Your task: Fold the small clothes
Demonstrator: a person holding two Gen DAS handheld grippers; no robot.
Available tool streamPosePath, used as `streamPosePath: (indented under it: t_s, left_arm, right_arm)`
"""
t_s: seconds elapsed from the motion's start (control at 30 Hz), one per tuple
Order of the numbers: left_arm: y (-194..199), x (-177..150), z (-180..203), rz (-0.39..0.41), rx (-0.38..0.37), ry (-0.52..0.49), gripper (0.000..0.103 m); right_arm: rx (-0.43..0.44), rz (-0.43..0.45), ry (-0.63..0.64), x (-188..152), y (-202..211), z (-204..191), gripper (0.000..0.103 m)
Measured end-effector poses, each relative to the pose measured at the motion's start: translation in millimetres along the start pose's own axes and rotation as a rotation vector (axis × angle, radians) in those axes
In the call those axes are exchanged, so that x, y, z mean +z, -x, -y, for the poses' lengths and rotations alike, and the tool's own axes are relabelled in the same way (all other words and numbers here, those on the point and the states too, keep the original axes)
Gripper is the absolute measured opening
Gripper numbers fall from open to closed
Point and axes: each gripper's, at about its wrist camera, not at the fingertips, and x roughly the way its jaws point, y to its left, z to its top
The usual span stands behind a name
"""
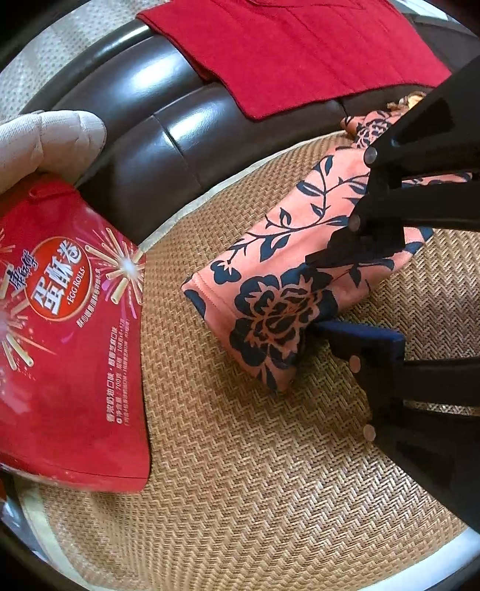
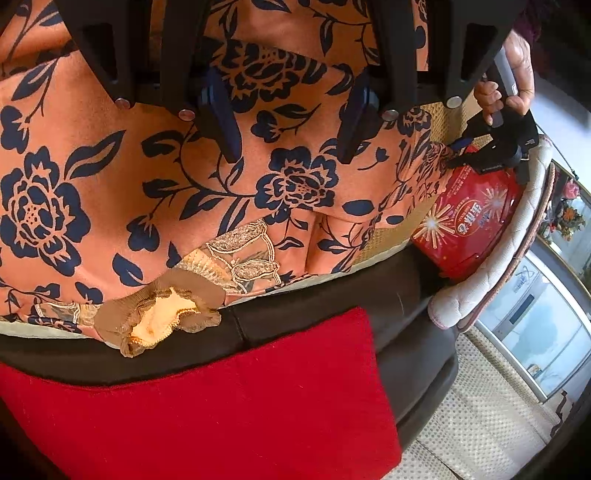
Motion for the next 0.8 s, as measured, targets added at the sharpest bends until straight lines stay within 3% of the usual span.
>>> streamPosePath:
  t_s: [0.07,0.13,0.3,0.43,0.53,0.67,0.8]
  left_arm:
    - [-3,0,2,0.014,0.007,-0.011,0.023]
    - [-10,2,2,0.009,0.002,-0.009,0.006]
    - [-4,6,0,0.067,-0.059,0.033,0.004]
    - [32,11,29,0.172,-0.115,-0.068,0.003]
    - [75,9,52,0.272,-0.181,-0.144,0.003]
    - [152,3,71,0.465,-0.283,-0.213,0.003]
    - [217,-4,76,0.652,-0.321,-0.243,0.001]
  right_arm:
    - [0.001,-0.005,0.0,0,-1,1,0.056]
    - [0.001,-0.007,0.002,0,0,2,0.056]
    - [0.004,-0.005,0.001,0,2,4,0.056]
    - [0.009,-0.001,-0.002,0,4,4,0.056]
    - [0.028,0.006,-0.005,1,6,3,0.056]
    - [0.037,0.006,-0.002,0,6,0,0.056]
    - [0.045,0.006,-0.001,-1,8,-2,0.056]
